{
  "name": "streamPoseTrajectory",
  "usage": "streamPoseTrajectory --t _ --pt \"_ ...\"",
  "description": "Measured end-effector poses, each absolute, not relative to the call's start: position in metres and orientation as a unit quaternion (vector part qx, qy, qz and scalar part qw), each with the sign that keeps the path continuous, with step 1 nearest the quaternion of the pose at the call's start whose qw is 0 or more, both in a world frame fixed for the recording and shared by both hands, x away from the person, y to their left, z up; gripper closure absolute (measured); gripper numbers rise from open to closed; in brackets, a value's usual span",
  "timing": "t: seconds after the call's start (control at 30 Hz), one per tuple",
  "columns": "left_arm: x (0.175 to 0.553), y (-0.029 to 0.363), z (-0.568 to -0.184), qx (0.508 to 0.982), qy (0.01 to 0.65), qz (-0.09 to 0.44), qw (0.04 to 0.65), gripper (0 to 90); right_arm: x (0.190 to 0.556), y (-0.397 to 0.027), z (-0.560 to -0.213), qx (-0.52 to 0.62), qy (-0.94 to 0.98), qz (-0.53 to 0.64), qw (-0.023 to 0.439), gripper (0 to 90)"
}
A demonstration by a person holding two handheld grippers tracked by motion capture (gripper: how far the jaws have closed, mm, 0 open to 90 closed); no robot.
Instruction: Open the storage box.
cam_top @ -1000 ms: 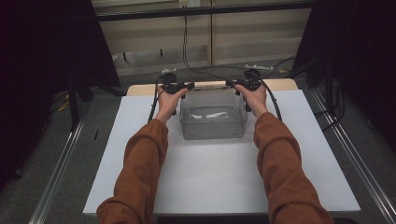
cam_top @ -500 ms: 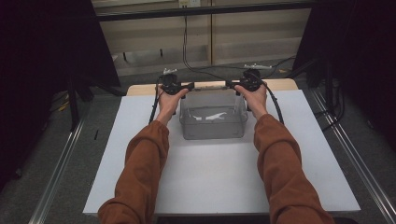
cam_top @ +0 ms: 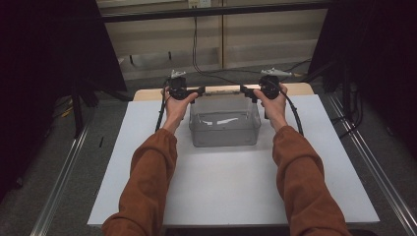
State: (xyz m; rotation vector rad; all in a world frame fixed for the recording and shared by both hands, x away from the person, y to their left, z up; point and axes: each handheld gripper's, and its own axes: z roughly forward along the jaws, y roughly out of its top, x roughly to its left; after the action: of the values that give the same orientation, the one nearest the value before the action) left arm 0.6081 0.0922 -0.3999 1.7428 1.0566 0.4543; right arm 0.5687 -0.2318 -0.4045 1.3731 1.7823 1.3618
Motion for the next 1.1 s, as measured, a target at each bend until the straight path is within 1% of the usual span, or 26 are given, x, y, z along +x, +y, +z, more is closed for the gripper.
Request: streamPoseTrajectory --t 0.17,0.3,0.37,0.6,0.67,0.9,1.0,1.1 --pt "0.592 0.096 -0.396 0.723 0.417 0.198 0.514 6.2 0.558 -0.229 -0.401 0.489 0.653 0.510 0.272 6.3" --pt "0.577 0.102 -0.391 0.716 0.403 0.198 0.535 5.1 0.547 -0.225 -0.397 0.476 0.659 0.503 0.293 6.3" --pt "0.570 0.106 -0.390 0.714 0.399 0.201 0.539 3.1 0.542 -0.225 -0.395 0.471 0.659 0.504 0.299 6.3" --pt "0.545 0.120 -0.390 0.704 0.385 0.217 0.555 3.2 0.517 -0.227 -0.393 0.457 0.657 0.508 0.318 4.0" --pt "0.538 0.124 -0.390 0.701 0.381 0.214 0.563 3.3 0.511 -0.229 -0.393 0.454 0.657 0.508 0.323 3.9" --pt "0.515 0.134 -0.390 0.697 0.374 0.229 0.567 3.3 0.488 -0.235 -0.389 0.450 0.648 0.517 0.332 2.5" --pt "0.505 0.140 -0.391 0.687 0.380 0.233 0.574 2.8 0.477 -0.236 -0.388 0.443 0.650 0.519 0.335 1.6" --pt "0.493 0.145 -0.392 0.690 0.372 0.240 0.573 2.7 0.463 -0.235 -0.388 0.437 0.648 0.519 0.346 0.0"
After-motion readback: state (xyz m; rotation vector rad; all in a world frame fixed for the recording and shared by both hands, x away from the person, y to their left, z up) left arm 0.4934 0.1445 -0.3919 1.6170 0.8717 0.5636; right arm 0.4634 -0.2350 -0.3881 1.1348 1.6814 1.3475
